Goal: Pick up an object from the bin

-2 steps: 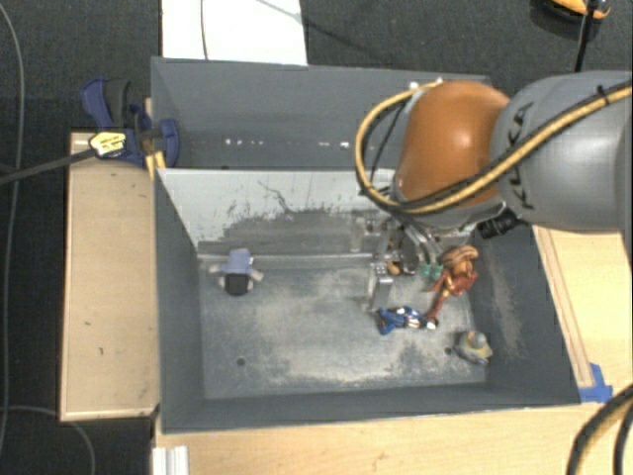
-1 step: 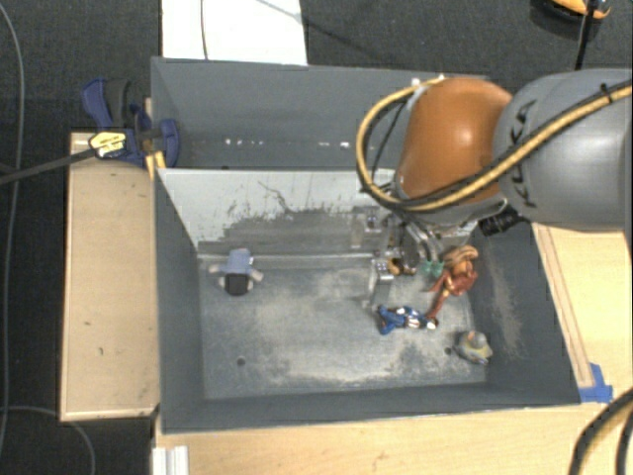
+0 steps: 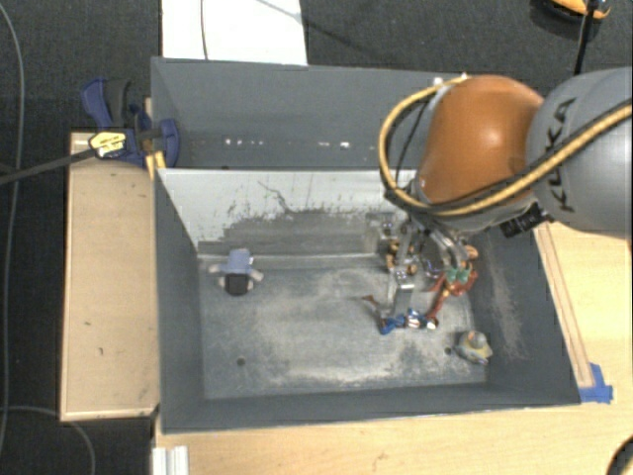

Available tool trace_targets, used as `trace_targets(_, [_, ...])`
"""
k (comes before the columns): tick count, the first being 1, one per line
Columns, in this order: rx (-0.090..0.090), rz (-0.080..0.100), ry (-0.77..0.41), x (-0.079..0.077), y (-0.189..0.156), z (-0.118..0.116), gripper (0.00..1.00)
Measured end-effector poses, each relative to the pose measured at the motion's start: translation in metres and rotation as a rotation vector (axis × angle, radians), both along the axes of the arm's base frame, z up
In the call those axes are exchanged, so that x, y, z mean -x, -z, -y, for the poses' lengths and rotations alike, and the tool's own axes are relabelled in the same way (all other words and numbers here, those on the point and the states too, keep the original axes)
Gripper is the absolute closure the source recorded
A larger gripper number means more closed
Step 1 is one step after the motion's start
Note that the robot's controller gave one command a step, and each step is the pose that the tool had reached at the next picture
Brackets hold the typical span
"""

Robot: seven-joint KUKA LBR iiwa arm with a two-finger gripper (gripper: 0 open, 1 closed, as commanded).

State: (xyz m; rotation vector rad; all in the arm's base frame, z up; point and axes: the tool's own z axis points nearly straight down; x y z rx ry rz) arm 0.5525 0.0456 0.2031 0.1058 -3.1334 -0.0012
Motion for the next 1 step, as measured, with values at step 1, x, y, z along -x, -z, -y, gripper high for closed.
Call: trace_targets(1, [-0.001,0.019,-0.035,0.0156,-0.0102,0.0381,0.0])
